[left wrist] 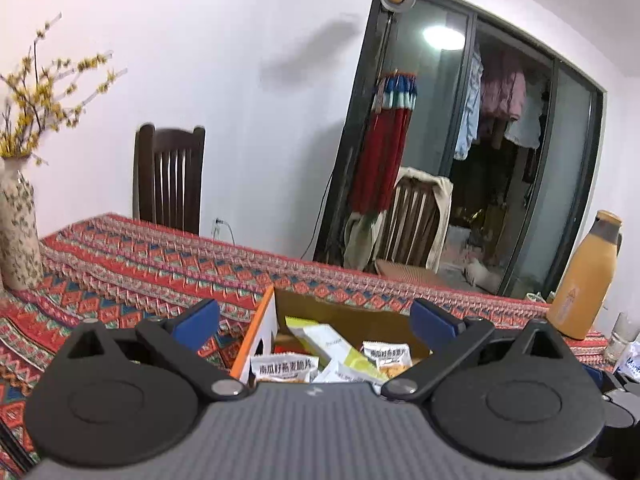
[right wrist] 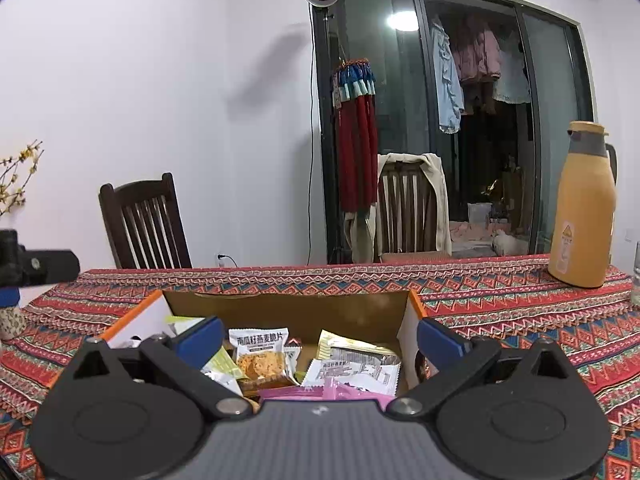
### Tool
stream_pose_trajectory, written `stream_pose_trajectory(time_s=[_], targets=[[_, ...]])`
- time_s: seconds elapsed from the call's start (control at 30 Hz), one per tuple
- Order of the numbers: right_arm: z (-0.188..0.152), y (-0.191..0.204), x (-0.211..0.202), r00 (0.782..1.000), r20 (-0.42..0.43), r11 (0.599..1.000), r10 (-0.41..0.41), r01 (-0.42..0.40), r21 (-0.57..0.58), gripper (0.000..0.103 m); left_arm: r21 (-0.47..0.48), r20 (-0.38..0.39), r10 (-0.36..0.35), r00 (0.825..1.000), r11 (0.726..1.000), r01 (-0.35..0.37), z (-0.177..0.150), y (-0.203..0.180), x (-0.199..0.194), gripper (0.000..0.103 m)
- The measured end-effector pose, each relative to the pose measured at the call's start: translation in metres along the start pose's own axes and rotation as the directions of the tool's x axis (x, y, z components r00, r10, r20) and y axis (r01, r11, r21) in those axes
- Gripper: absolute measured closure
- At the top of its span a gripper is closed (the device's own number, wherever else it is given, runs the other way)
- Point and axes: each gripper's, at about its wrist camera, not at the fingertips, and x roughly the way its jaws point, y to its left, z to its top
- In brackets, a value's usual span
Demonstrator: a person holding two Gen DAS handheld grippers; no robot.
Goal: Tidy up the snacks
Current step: 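Lift both open grippers up and back from the box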
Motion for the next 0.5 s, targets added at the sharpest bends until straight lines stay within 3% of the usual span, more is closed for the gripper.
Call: stream_pose_trajectory(time_s=[0.27,0.5], targets=[[0.001,0.004,-0.049,1.000,0.012,0.999,0.014,-0.014,-0.030,0.000,0.040,0.025,-0.037,0.999,0.999,0.036,0.002,0.003,-0.047,0.000],[-0.018,0.002,-0.099,0.999,0.003,0.999,0.034,-0.034,-0.021,0.000,0.074,-0.016,-0.053,0.998,0.996,0.054,-0.019,0.015,-0.089,0.000]])
